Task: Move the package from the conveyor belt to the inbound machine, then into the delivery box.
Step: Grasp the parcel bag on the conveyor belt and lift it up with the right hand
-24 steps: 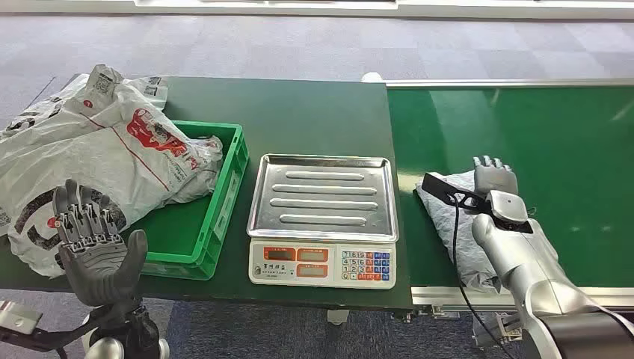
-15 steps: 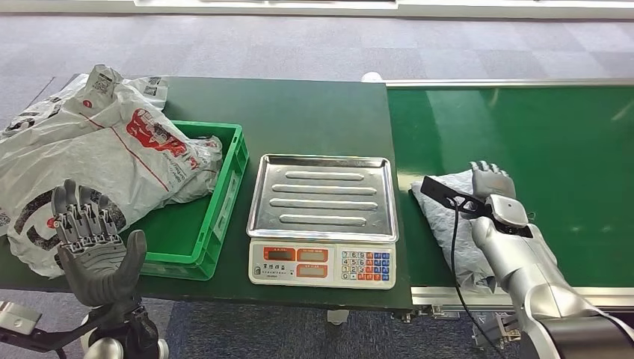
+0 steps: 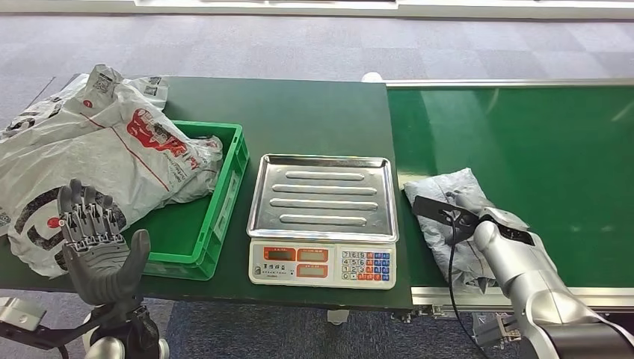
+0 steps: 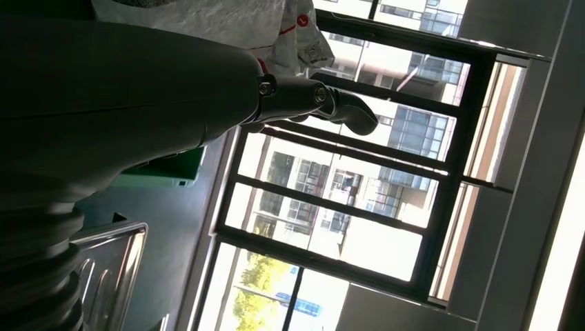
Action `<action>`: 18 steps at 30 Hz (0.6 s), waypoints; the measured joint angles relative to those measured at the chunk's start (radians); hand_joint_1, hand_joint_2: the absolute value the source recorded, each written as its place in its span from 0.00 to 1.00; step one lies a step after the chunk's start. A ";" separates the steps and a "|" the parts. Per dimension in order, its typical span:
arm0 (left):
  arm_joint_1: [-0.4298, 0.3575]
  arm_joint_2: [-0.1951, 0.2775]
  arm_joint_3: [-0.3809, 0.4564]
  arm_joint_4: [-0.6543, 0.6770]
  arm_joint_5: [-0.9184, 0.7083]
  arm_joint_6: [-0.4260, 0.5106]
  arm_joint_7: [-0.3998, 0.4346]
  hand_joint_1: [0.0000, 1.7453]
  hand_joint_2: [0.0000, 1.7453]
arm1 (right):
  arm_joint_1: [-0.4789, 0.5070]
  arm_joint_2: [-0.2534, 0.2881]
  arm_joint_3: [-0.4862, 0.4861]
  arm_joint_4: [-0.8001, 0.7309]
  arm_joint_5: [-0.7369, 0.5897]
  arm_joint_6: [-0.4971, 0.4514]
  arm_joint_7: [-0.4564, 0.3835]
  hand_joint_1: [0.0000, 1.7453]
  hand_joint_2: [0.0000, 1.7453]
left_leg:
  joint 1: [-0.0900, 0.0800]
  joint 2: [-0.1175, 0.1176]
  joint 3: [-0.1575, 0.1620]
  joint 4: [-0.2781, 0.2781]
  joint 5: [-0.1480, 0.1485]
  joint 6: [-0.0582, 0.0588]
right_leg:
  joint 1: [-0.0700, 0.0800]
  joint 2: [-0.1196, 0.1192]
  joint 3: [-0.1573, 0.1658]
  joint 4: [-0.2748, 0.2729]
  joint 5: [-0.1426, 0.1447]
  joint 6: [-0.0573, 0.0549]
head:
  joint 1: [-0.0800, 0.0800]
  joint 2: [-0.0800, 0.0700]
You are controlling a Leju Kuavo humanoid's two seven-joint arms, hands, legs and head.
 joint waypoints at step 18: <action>-0.003 0.002 0.000 0.005 0.001 0.007 0.013 0.00 1.00 | 0.018 -0.051 0.181 -0.040 -0.065 0.258 -0.226 0.00 1.00 | 0.000 0.003 0.002 0.000 -0.001 -0.001 | 0.000 0.003 0.000 0.000 0.000 0.000 | 0.000 0.000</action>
